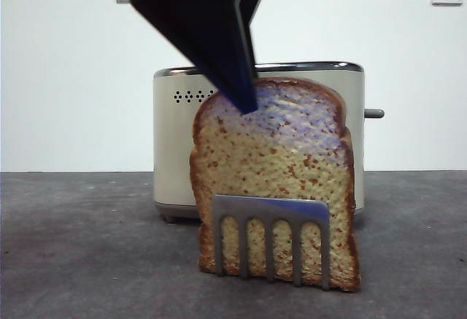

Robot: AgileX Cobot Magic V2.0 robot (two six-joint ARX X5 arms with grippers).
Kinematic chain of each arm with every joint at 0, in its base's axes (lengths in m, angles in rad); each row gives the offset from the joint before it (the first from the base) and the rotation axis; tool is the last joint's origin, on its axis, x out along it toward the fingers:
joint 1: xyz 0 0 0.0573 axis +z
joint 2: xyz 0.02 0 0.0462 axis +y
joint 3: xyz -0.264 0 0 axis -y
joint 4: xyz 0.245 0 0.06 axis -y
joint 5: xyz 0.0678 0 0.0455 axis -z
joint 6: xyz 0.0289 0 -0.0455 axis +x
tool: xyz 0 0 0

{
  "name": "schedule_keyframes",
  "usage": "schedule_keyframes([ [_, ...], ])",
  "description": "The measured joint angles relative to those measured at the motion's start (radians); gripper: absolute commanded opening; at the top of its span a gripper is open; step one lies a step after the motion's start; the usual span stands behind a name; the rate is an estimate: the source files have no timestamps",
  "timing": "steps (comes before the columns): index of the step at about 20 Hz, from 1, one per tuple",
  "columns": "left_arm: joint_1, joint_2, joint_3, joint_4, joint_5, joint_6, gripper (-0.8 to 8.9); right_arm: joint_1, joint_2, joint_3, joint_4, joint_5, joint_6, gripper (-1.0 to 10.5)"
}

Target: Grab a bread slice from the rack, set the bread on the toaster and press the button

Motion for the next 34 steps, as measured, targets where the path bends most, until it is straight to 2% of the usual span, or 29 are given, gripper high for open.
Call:
schedule_keyframes([
  [5,0.034,0.024,0.0,0.0,0.011,0.0,1.81,0.0,0.0,0.0,-0.002,0.0,-0.008,0.0],
  [9,0.034,0.024,0.0,0.0,0.057,0.0,-0.08,0.0,0.0,0.0,-0.002,0.0,-0.029,0.0],
  [16,0.034,0.007,0.0,-0.006,0.06,0.024,-0.06,0.0,0.0,0.0,-0.002,0.0,-0.036,0.0],
  [20,0.03,-0.1,0.0,-0.034,0.054,0.041,-0.06,0.0,0.0,0.0,-0.002,0.0,-0.036,0.0],
  [24,0.01,-0.225,0.009,-0.109,-0.028,0.109,-0.09,0.0,0.0,0.0,-0.002,0.0,-0.036,0.0],
  [28,0.008,-0.264,0.149,-0.211,-0.073,0.151,-0.09,0.0,0.006,0.0,-0.003,-0.001,-0.036,0.0],
  [34,0.011,-0.153,0.538,-0.319,-0.123,0.158,-0.09,0.0,0.041,0.0,-0.02,0.0,-0.036,0.0],
])
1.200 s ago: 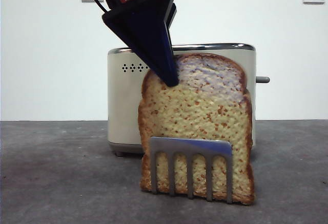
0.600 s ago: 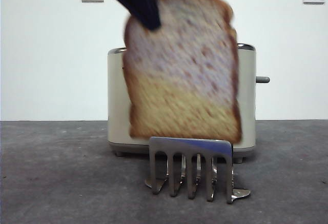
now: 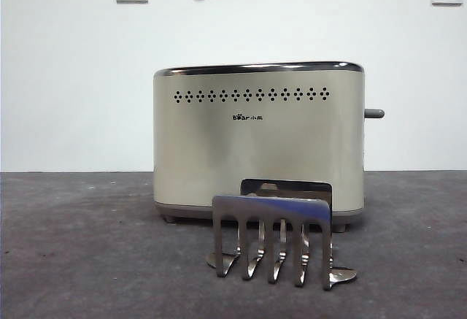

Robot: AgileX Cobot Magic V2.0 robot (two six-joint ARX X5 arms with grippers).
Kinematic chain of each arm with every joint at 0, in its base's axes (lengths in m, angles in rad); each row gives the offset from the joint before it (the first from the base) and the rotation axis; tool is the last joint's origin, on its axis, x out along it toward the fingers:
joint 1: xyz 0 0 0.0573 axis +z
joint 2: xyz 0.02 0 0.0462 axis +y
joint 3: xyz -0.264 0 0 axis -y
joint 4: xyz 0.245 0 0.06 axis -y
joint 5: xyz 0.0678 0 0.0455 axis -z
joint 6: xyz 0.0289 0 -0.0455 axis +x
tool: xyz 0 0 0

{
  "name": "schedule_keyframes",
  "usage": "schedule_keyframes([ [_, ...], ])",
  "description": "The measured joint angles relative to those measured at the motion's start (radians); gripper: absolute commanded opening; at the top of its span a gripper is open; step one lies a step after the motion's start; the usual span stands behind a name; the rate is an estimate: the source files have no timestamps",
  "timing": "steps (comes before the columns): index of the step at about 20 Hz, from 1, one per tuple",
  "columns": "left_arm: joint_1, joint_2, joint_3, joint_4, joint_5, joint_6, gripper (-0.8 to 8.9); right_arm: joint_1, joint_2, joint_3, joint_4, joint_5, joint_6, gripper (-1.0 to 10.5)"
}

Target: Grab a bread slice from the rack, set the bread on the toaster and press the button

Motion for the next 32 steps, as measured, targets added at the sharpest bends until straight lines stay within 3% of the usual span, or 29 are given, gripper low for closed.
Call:
schedule_keyframes([
  [6,0.061,0.184,0.228,-0.005,-0.014,0.007,-0.09,0.0,0.022,0.0,-0.021,-0.006,-0.001,0.0],
  [17,0.219,0.299,0.228,-0.002,0.057,0.008,-0.09,0.0,0.022,0.0,-0.068,-0.007,-0.023,0.0],
  [19,0.229,0.303,0.228,0.011,0.093,0.011,-0.09,0.0,0.022,0.0,-0.069,-0.007,-0.026,0.0],
  [32,0.231,0.386,0.228,0.016,0.1,0.045,-0.09,0.0,0.022,0.0,-0.087,-0.007,-0.045,0.0],
])
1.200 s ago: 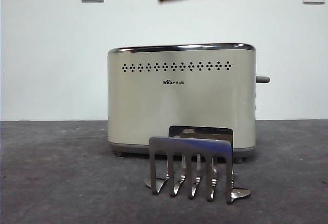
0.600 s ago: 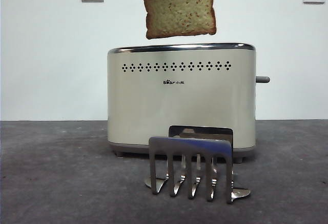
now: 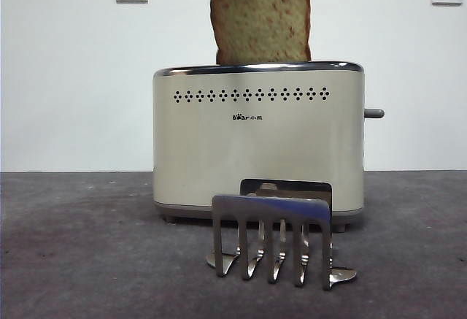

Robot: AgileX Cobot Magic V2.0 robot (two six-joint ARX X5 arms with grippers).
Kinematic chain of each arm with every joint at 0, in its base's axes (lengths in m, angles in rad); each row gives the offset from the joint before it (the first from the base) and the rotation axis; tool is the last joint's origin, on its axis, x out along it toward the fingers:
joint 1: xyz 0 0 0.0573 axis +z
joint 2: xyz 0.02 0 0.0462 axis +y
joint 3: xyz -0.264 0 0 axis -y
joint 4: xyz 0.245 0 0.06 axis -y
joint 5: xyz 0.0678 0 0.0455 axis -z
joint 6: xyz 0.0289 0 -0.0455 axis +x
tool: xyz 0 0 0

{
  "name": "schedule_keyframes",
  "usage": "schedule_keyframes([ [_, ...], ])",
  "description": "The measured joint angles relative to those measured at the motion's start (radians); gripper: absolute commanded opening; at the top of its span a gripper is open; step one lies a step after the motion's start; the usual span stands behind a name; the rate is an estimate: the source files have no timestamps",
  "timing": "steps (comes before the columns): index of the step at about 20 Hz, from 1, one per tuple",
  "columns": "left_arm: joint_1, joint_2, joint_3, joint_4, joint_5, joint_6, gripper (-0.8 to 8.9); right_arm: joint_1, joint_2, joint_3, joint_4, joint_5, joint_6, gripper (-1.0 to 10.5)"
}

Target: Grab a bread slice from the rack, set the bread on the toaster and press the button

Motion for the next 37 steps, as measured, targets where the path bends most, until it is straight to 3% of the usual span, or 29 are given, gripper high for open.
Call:
schedule_keyframes([
  [19,0.05,0.154,0.0,0.018,0.0,0.005,0.0,0.0,0.0,0.0,-0.016,0.0,-0.008,0.0],
  [20,0.051,0.154,0.0,0.019,0.0,-0.002,0.35,0.0,0.0,0.0,-0.016,0.0,-0.008,0.0],
  [23,0.053,0.154,0.0,0.041,0.0,-0.029,3.42,0.0,0.0,0.0,-0.016,0.0,-0.01,0.0],
  [29,0.052,0.137,0.0,0.041,0.0,-0.058,3.55,0.0,0.0,0.0,0.018,0.0,-0.018,0.0],
  [32,0.041,0.058,0.0,0.064,0.0,-0.095,3.42,0.0,0.009,0.0,0.172,0.0,0.037,0.0],
  [35,0.025,-0.047,0.0,0.085,-0.01,-0.145,3.41,0.0,0.036,0.0,0.367,0.0,0.137,0.0],
  [37,0.0,-0.091,0.002,0.061,-0.044,-0.237,2.91,0.0,0.077,0.003,0.45,-0.001,0.185,0.0],
])
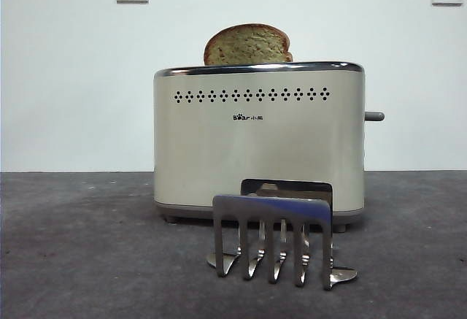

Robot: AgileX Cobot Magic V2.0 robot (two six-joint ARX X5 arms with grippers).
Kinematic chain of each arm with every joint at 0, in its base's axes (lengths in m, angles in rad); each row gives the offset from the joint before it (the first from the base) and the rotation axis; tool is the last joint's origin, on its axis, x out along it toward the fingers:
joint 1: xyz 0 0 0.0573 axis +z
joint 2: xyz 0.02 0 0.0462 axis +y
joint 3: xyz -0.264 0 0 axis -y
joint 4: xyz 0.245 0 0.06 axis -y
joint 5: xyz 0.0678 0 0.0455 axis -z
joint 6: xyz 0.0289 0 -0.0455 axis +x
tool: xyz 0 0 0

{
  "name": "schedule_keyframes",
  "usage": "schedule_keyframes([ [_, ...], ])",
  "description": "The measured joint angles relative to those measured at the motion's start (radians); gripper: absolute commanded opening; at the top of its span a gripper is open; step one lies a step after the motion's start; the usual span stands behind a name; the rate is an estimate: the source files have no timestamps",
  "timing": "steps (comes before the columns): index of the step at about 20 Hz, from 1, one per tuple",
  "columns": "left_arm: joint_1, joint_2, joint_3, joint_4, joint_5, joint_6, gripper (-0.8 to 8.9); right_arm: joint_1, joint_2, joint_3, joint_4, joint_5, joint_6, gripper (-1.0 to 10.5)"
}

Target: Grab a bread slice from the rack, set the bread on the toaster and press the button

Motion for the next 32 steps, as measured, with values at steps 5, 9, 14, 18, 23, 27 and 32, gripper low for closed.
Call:
schedule_keyframes([
  [5,-0.048,-0.06,0.0,-0.243,0.01,-0.303,0.17,0.0,0.277,0.002,0.191,-0.223,0.194,0.0],
  [9,-0.045,-0.088,0.0,-0.239,0.009,-0.435,0.17,-0.002,0.454,0.003,0.331,-0.291,0.298,0.0],
  [14,-0.04,-0.122,0.0,-0.239,0.076,-0.557,0.17,-0.023,0.66,0.034,0.428,-0.388,0.4,-0.1],
  [18,-0.04,-0.164,-0.002,-0.239,0.131,-0.597,0.17,-0.029,0.79,0.06,0.454,-0.399,0.423,-0.1],
  [23,-0.047,-0.216,-0.023,-0.239,0.134,-0.631,0.17,-0.028,0.867,0.084,0.476,-0.385,0.431,-0.1],
  [27,-0.049,-0.247,-0.071,-0.238,0.135,-0.649,0.17,-0.028,0.914,0.114,0.482,-0.382,0.436,-0.1],
  [32,-0.049,-0.306,-0.186,-0.239,0.135,-0.674,0.17,-0.028,0.959,0.115,0.464,-0.38,0.441,-0.1],
])
